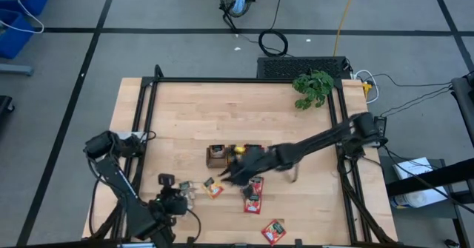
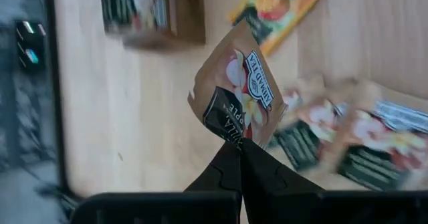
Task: Pick & Place Tea
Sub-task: Put the brown tea bag into the left section of the wooden organizer
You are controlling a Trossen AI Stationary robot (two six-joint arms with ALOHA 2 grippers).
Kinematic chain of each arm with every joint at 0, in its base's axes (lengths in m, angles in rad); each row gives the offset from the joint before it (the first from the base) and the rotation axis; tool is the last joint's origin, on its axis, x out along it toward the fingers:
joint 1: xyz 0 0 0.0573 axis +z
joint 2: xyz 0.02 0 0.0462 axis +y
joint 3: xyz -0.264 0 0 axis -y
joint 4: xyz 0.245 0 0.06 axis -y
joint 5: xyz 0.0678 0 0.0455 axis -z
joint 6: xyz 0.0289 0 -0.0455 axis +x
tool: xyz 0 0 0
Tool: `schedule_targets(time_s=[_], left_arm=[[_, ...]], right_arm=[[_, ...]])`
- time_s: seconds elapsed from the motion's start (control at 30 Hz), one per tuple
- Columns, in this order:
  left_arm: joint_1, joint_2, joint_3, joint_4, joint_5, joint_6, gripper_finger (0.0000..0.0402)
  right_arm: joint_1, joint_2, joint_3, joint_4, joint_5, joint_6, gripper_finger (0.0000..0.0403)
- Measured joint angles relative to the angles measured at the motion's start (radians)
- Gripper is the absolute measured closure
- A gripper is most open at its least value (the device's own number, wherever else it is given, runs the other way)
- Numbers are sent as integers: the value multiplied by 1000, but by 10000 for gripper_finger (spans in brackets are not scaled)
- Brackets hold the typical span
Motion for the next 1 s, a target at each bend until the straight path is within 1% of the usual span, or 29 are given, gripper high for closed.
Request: schedule_targets(time_s=[0.07,0.1,0.2,0.3,0.4,0.5,0.6,0.67,0.8,0.87,0.93,1.0], left_arm=[[28,0,0,10,-32,111,401],[46,0,1,16,-45,169,401],[121,-7,33,39,-59,343,401],[211,-9,97,65,-97,508,401],[290,-9,159,119,-118,659,401],[341,-10,192,188,-115,755,401],[363,-10,199,260,-113,821,401],[366,-10,196,284,-108,849,401],[369,-10,196,352,-108,882,401],[369,-8,196,373,-102,896,401],[369,-1,196,378,-105,900,401],[370,7,195,375,-104,902,401]], right_arm=[[-7,-86,-162,188,11,12,358],[-4,-119,-223,256,33,13,362],[14,-196,-356,344,109,20,374],[25,-229,-431,395,129,32,383],[35,-227,-468,431,131,57,386],[40,-227,-480,426,128,97,378],[38,-227,-482,422,130,106,342],[43,-227,-482,431,134,107,304],[46,-221,-455,439,216,124,221],[43,-215,-442,424,227,125,186],[43,-212,-421,404,210,125,162],[45,-206,-384,390,186,131,151]])
